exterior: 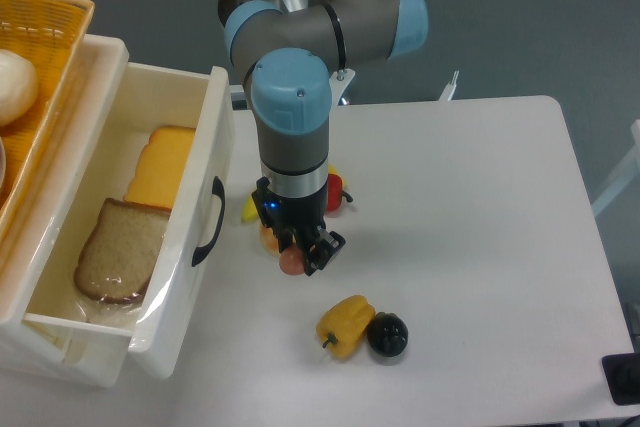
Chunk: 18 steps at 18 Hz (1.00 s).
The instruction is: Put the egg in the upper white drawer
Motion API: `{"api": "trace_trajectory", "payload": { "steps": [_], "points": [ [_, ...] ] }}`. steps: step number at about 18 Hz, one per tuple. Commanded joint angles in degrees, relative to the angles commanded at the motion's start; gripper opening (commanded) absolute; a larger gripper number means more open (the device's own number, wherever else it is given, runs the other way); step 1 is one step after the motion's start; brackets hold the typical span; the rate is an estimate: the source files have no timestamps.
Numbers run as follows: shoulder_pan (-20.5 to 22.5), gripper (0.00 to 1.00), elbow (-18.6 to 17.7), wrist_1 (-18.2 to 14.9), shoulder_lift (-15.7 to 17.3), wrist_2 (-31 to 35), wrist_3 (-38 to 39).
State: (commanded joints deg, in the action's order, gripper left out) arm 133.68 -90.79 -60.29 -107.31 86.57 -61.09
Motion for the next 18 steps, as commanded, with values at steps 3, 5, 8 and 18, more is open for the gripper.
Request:
{"api": "trace_trajectory", "payload": {
  "steps": [3,5,8,18],
  "points": [
    [0.09,0.23,0.09,0.00,0.00,-0.09,0.18],
    [0.09,0.23,0.17,0.00,0.00,-0.44,0.35],
    [0.35,0.23,0.17,0.00,0.00,-1.23,0.44],
    [0.79,0.23,2.02,0.00,0.09,-1.67,2.90]
  ]
}}
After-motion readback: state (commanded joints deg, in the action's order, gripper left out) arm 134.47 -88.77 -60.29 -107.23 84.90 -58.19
